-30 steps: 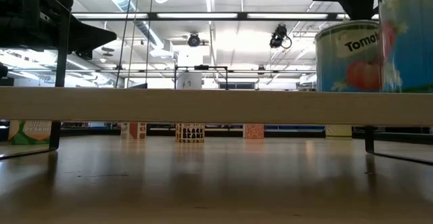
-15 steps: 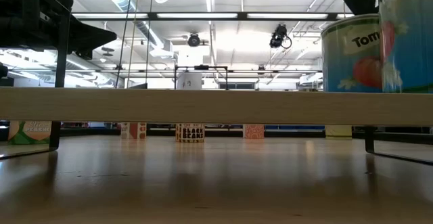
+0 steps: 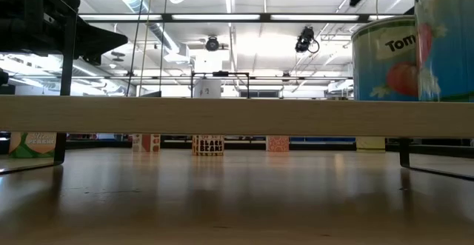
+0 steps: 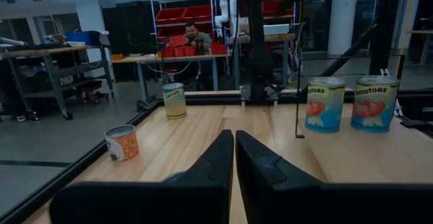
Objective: Pick and place cans onto a shelf
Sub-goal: Put the canned carrots on the shelf
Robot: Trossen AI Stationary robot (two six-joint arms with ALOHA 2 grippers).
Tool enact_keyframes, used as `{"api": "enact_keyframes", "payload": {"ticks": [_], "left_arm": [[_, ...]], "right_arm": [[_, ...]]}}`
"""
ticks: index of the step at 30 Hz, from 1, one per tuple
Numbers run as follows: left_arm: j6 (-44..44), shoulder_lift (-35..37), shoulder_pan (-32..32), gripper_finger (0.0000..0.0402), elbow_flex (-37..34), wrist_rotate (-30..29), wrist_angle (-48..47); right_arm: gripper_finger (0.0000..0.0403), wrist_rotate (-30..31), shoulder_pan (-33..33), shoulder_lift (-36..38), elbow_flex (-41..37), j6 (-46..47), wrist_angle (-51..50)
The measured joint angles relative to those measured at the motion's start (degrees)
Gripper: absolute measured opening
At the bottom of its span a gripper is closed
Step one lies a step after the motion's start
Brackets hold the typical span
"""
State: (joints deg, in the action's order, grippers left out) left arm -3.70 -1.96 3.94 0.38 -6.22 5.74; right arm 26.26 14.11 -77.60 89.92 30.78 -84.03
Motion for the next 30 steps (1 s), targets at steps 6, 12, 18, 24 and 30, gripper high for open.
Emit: {"api": "enact_keyframes", "payload": {"ticks": [6,12,18,24,30], "left_arm": [[0.0,0.0,0.0,0.0025,0.0,0.0,0.0],[0.0,0.0,0.0,0.0025,0.0,0.0,0.0],[0.0,0.0,0.0,0.0025,0.0,0.0,0.0],[0.0,0.0,0.0,0.0025,0.0,0.0,0.0],[0.0,0.0,0.0,0.0025,0.0,0.0,0.0]], "right_arm": [[0.0385,9.8,-17.3,12.6,-13.8,2.1,5.7],[0.0384,15.9,-33.5,19.3,-30.1,6.7,17.2],[0.0385,11.6,-47.1,16.3,-41.3,5.5,33.3],[0.0387,3.4,-56.7,12.9,-45.4,5.6,46.5],[0.0388,0.2,-61.2,9.2,-46.0,6.8,51.5]]}}
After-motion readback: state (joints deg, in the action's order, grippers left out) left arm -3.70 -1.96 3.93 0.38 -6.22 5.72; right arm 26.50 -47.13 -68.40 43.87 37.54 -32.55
